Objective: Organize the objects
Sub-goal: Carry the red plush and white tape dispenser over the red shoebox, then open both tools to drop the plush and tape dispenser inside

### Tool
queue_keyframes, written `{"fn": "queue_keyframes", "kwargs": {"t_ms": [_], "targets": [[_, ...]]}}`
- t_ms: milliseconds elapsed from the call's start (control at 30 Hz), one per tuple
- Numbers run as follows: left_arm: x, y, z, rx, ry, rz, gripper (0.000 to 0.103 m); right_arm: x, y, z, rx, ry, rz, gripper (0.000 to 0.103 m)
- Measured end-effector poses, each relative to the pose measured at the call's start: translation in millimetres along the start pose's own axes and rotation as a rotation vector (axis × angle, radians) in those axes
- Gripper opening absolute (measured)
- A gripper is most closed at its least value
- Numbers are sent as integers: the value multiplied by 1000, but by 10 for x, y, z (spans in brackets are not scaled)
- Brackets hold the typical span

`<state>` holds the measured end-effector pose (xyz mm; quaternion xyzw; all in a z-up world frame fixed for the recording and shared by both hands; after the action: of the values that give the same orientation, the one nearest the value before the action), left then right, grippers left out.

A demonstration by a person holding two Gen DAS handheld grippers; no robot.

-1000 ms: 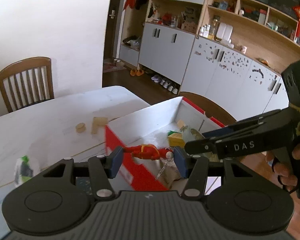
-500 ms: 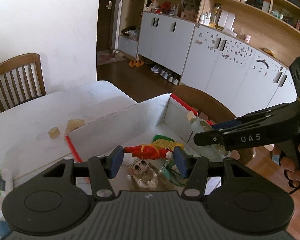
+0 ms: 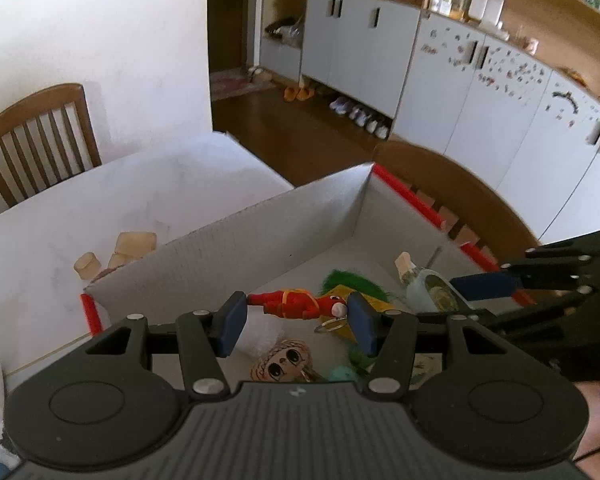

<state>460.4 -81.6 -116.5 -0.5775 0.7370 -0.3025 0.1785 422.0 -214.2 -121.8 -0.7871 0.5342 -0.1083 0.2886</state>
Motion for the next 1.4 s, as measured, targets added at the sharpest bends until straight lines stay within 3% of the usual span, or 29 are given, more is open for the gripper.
{"fn": "queue_keyframes", "kwargs": {"t_ms": [233, 800, 967, 1067, 1133, 1400], "targets": [[-32, 61, 332, -79, -40, -5, 55, -18, 81, 177, -41, -16, -43, 44], [-38, 201, 655, -204, -33, -16, 55, 10, 230, 309, -86, -50, -41, 44], [-64, 193, 627, -197, -35, -21, 55, 22, 219, 287, -84, -51, -40, 45], [-73, 181, 584, -178, -34, -24, 56, 31, 224, 260, -78, -47, -39, 51], [-89, 181, 538, -164, -34, -29, 62, 32, 228, 233, -72, -45, -33, 55], [-122, 208, 332, -112, -25, -33, 62, -54, 189, 89, -34, -38, -17, 60]]}}
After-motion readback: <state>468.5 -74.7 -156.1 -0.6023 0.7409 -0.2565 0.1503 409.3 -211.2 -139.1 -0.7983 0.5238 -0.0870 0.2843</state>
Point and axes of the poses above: each gripper's, at about its wrist camera, not at the fingertips, and z roughly the way its jaws point, x to its right, y to its underside, the point moved 5 cm from there along z, roughly the way its jaws point, and after that the axes turned 2 degrees about -z, right-handed, at the moved point
